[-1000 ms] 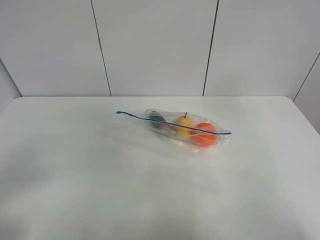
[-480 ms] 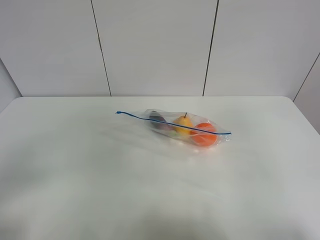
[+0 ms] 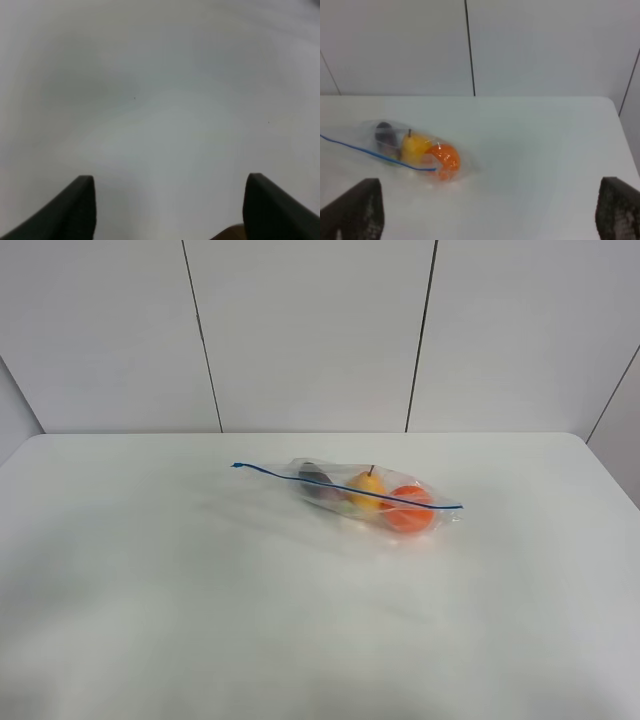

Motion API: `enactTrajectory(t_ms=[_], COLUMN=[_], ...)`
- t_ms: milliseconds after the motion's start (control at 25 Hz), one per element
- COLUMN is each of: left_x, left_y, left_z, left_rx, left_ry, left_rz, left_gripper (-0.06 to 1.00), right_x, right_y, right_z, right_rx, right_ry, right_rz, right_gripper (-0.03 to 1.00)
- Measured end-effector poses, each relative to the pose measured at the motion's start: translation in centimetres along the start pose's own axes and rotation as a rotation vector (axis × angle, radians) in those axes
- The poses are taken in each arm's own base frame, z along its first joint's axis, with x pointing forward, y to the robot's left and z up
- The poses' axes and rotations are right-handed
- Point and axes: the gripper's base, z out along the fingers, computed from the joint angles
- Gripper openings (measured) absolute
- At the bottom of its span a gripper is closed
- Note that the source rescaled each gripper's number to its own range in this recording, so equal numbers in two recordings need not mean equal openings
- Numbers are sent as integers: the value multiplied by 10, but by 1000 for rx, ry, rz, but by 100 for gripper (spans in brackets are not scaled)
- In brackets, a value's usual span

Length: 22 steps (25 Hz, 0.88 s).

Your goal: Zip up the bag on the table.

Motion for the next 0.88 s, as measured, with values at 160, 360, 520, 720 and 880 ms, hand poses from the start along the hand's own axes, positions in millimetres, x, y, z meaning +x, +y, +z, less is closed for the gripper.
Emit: enactTrajectory(t_ms=[160, 360, 520, 720, 880], left_x=[0, 0, 0, 0, 0], left_y=[0, 0, 0, 0, 0], left_z=[0, 0, 0, 0, 0], left_rx=[0, 0, 0, 0, 0], left_ry=[0, 0, 0, 0, 0], left_rz=[0, 0, 0, 0, 6], left_gripper=[100, 100, 100, 100, 100], right_x=[32, 73, 90, 99, 108], right_y=[1, -1, -3, -4, -5], right_z=[4, 23, 31, 41, 52], right_rx=[1, 15, 37, 47, 48], right_ry=[26, 70, 34, 33, 70], right_rz=[6, 18, 15, 18, 22], right_gripper=[95, 95, 95, 95, 95])
